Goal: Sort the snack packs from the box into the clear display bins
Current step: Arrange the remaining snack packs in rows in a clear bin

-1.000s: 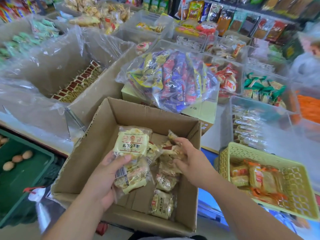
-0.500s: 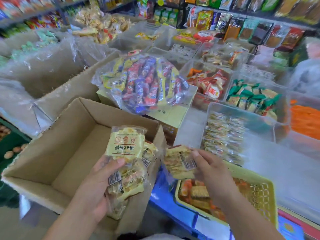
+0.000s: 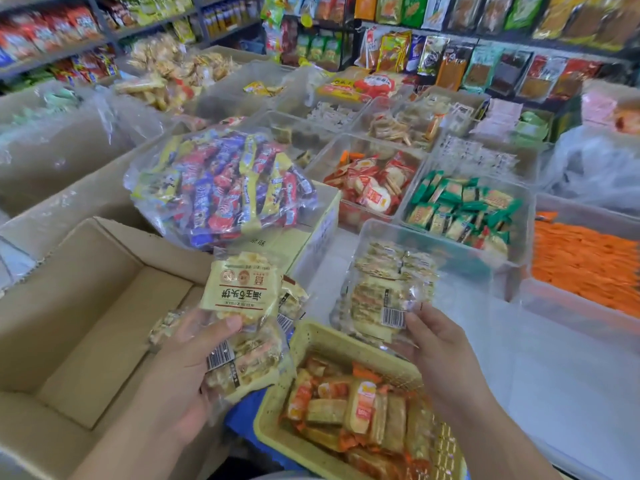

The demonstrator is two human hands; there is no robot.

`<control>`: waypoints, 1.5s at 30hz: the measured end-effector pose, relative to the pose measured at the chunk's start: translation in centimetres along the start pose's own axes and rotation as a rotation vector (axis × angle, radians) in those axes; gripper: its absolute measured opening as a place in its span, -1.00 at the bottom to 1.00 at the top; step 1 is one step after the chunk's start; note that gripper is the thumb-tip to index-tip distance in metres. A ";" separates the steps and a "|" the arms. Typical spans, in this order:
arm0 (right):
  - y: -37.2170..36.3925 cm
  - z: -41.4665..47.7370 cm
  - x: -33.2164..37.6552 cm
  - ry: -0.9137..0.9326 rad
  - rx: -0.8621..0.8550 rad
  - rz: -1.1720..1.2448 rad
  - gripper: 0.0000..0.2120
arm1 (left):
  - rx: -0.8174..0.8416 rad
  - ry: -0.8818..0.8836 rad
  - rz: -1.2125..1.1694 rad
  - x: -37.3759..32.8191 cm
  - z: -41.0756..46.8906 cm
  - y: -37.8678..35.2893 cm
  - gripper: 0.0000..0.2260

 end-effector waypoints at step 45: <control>-8.9 0.6 1.5 -0.392 0.425 0.124 -0.42 | 0.543 0.282 -0.334 3.8 3.6 -6.3 -0.54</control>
Point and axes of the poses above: each hand's wrist, its own z-axis towards the middle knuckle, its own y-axis out of the back of the hand, x = y × z, the point moved 8 cm from there along z, towards the middle knuckle
